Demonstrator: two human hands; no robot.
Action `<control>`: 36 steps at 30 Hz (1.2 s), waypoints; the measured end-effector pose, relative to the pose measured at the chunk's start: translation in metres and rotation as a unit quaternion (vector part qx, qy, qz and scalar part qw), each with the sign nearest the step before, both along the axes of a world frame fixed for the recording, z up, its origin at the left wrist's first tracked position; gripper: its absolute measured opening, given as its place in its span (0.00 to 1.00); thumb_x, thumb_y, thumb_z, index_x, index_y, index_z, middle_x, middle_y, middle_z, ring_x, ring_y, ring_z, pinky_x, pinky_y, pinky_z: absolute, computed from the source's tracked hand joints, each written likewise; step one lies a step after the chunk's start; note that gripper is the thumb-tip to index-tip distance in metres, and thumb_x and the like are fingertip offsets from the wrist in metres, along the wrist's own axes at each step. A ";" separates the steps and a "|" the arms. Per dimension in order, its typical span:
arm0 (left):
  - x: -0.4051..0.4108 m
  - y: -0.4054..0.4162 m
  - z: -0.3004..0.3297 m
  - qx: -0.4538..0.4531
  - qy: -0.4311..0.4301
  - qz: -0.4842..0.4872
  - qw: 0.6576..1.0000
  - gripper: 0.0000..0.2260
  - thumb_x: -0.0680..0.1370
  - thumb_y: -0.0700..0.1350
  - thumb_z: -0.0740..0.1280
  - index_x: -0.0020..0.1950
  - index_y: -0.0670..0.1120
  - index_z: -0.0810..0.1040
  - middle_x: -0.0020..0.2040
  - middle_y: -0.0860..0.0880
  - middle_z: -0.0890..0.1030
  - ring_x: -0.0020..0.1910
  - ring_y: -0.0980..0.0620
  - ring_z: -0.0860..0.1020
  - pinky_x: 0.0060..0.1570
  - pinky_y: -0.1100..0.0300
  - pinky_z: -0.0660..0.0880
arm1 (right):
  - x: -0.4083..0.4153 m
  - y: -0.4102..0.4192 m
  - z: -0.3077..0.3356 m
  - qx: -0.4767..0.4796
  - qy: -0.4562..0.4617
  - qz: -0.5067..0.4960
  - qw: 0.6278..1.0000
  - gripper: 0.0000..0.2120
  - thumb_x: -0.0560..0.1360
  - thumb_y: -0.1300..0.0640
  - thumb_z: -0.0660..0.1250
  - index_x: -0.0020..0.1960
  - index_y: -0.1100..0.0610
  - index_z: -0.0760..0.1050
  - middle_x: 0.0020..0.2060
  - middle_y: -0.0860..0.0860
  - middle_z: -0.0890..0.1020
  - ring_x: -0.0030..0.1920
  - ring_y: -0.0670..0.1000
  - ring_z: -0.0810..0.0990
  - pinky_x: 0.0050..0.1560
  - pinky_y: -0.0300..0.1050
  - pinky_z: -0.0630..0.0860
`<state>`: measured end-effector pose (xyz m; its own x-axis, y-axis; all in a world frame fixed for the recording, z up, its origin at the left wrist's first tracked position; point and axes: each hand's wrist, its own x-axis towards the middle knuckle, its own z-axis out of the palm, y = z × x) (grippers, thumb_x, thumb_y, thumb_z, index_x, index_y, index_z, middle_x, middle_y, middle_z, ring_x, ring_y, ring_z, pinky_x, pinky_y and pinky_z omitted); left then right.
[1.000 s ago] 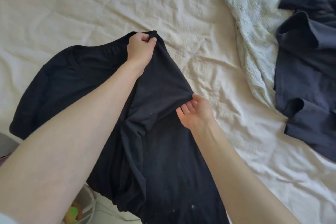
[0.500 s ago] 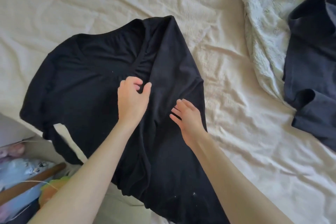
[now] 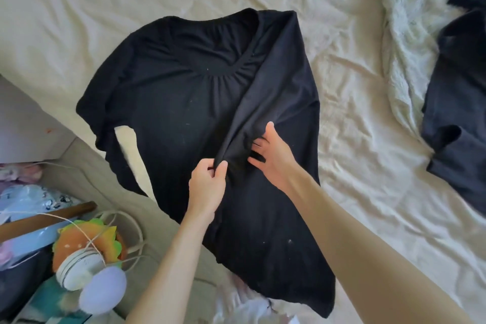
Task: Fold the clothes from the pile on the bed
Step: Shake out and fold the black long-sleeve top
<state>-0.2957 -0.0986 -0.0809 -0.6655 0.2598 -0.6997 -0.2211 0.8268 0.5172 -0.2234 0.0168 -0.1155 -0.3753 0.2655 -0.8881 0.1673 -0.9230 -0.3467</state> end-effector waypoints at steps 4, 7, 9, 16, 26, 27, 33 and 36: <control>-0.023 -0.009 0.014 0.030 -0.118 -0.004 0.993 0.12 0.81 0.49 0.60 0.61 0.46 0.73 0.56 0.48 0.79 0.54 0.48 0.78 0.56 0.46 0.77 | 0.004 -0.024 0.003 0.005 0.031 0.039 0.999 0.21 0.81 0.44 0.54 0.66 0.54 0.73 0.59 0.49 0.80 0.62 0.50 0.76 0.67 0.51 0.68; -0.033 -0.018 0.018 0.025 -0.080 -0.075 0.994 0.08 0.79 0.48 0.63 0.55 0.46 0.76 0.50 0.46 0.80 0.50 0.48 0.78 0.53 0.49 0.77 | 0.013 -0.049 0.011 0.007 0.056 0.044 0.997 0.16 0.81 0.48 0.59 0.61 0.56 0.76 0.54 0.50 0.83 0.58 0.51 0.80 0.61 0.46 0.74; -0.035 -0.028 0.018 0.014 -0.059 -0.117 0.991 0.07 0.78 0.46 0.64 0.47 0.43 0.78 0.42 0.46 0.79 0.44 0.49 0.77 0.52 0.49 0.77 | 0.021 -0.066 0.015 0.024 0.073 0.033 0.996 0.11 0.80 0.53 0.61 0.58 0.56 0.77 0.51 0.51 0.84 0.55 0.51 0.82 0.55 0.44 0.77; -0.049 -0.041 0.015 0.036 -0.029 -0.105 0.993 0.12 0.80 0.44 0.59 0.37 0.45 0.65 0.35 0.45 0.66 0.37 0.48 0.66 0.42 0.52 0.74 | 0.038 -0.105 0.032 0.162 -0.054 0.155 0.973 0.14 0.76 0.50 0.67 0.37 0.55 0.67 0.33 0.47 0.72 0.37 0.45 0.72 0.41 0.38 0.68; -0.047 -0.085 0.022 0.028 -0.160 -0.221 0.962 0.17 0.75 0.56 0.67 0.47 0.41 0.79 0.46 0.48 0.83 0.49 0.52 0.80 0.49 0.60 0.77 | 0.036 -0.134 0.062 0.310 -0.134 0.172 0.925 0.17 0.78 0.51 0.61 0.36 0.54 0.57 0.30 0.45 0.61 0.31 0.44 0.60 0.33 0.36 0.61; -0.048 -0.093 0.023 0.041 -0.148 -0.243 0.958 0.16 0.75 0.55 0.68 0.47 0.42 0.79 0.45 0.48 0.83 0.48 0.52 0.81 0.45 0.63 0.76 | 0.035 -0.135 0.064 0.319 -0.132 0.161 0.925 0.16 0.79 0.51 0.60 0.36 0.54 0.58 0.30 0.45 0.61 0.32 0.44 0.61 0.35 0.38 0.63; -0.052 -0.132 0.031 0.154 -0.127 -0.238 0.951 0.04 0.77 0.47 0.66 0.50 0.49 0.77 0.44 0.53 0.84 0.47 0.57 0.82 0.48 0.63 0.76 | 0.042 -0.154 0.077 0.315 -0.096 0.122 0.936 0.18 0.77 0.51 0.64 0.33 0.57 0.64 0.29 0.49 0.65 0.33 0.46 0.66 0.44 0.43 0.70; -0.051 -0.137 0.034 0.180 -0.127 -0.209 0.953 0.04 0.80 0.46 0.62 0.52 0.54 0.74 0.45 0.54 0.84 0.48 0.55 0.81 0.49 0.59 0.77 | 0.040 -0.168 0.074 0.268 -0.121 0.140 0.946 0.21 0.76 0.50 0.66 0.32 0.58 0.62 0.28 0.53 0.66 0.34 0.53 0.66 0.45 0.48 0.71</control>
